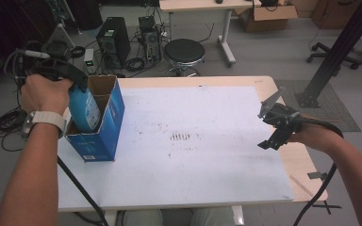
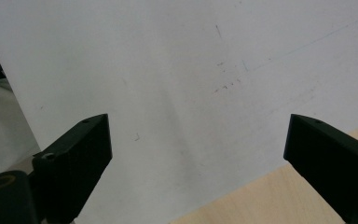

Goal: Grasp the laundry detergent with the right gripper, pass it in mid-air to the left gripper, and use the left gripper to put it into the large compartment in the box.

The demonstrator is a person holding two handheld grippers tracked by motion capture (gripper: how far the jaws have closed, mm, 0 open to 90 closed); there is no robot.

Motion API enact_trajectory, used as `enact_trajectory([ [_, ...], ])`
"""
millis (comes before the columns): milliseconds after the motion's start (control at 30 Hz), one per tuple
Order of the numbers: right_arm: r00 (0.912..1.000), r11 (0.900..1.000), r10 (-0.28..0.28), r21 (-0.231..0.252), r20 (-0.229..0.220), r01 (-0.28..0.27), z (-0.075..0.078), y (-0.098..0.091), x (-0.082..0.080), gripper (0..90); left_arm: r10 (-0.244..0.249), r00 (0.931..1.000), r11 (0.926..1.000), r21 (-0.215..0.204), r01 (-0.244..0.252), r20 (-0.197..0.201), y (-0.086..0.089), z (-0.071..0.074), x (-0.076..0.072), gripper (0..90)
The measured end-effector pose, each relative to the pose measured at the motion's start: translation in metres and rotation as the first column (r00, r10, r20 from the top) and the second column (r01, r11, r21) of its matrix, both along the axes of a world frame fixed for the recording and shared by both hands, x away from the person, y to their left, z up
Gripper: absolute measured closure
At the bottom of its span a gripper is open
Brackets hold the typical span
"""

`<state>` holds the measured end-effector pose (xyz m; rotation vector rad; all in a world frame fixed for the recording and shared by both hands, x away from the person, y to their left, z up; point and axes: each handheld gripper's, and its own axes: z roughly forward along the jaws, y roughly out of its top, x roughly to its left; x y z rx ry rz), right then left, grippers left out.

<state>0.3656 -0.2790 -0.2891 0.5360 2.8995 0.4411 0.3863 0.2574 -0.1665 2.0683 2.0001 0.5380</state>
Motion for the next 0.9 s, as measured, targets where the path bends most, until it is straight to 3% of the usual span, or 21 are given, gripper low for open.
enact_trajectory([
  [267,1.0,1.0,-0.006,-0.006,-0.005,0.006,-0.003,-0.001,-0.001,7.4,-0.034,0.9993,0.999,0.028,0.035,-0.015,-0.002,-0.036,0.006,38.1],
  [467,0.9999,0.9999,-0.009,-0.012,-0.013,0.009,-0.008,-0.002,-0.002,7.4,-0.035,0.999,0.9992,0.021,0.036,-0.027,-0.002,-0.059,0.009,38.1],
  [900,0.9996,0.9997,-0.019,-0.017,-0.021,0.019,-0.012,-0.006,-0.002,7.4,-0.039,0.9984,0.999,0.021,0.04,-0.042,-0.005,-0.087,0.014,38.2],
])
